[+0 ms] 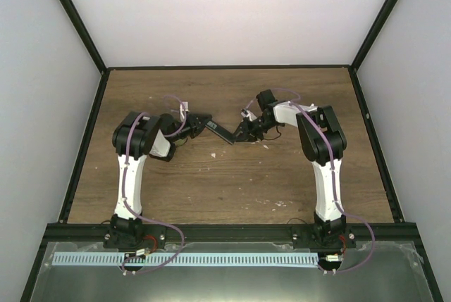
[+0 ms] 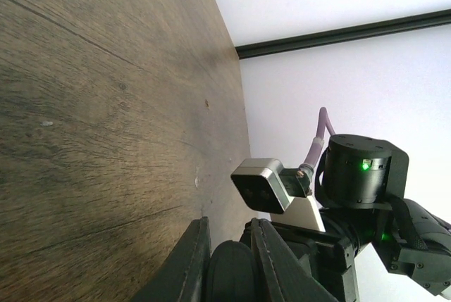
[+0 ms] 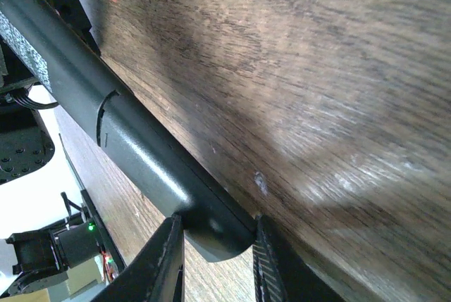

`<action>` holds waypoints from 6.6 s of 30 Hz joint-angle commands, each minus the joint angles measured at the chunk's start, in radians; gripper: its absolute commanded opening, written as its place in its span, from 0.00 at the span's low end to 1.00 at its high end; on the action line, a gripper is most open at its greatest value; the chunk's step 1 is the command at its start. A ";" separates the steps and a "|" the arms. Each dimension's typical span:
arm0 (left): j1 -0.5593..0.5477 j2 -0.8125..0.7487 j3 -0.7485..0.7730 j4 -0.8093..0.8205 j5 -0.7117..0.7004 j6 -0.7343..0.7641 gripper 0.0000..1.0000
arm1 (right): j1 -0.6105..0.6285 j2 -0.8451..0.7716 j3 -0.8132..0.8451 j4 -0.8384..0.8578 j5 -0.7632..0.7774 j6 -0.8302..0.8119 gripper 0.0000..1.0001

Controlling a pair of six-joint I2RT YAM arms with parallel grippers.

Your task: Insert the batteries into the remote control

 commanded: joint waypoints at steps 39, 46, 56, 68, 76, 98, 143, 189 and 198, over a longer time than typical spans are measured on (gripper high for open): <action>-0.103 0.040 0.074 -0.008 0.140 -0.046 0.00 | 0.032 0.104 0.233 0.001 0.048 -0.046 0.20; -0.108 0.041 0.074 -0.009 0.146 -0.048 0.00 | 0.034 0.111 0.256 0.008 0.048 -0.048 0.21; -0.117 0.044 0.088 -0.014 0.155 -0.051 0.00 | 0.045 0.135 0.317 -0.022 0.047 -0.085 0.21; -0.122 0.043 0.089 -0.017 0.159 -0.049 0.00 | 0.056 0.166 0.392 -0.061 0.040 -0.136 0.21; -0.123 0.043 0.090 -0.016 0.163 -0.049 0.00 | 0.066 0.178 0.428 -0.087 0.044 -0.161 0.21; -0.127 0.042 0.080 0.006 0.165 -0.055 0.00 | 0.081 0.180 0.449 -0.034 -0.018 -0.127 0.24; -0.093 0.038 0.035 0.071 0.120 -0.092 0.00 | 0.030 -0.069 0.186 0.008 0.067 -0.193 0.43; -0.085 -0.116 0.134 0.213 0.466 -0.299 0.00 | 0.030 -0.219 0.056 -0.356 -0.239 -0.456 0.59; -0.085 -0.121 0.137 0.214 0.468 -0.297 0.00 | 0.053 -0.192 0.077 -0.392 -0.290 -0.476 0.47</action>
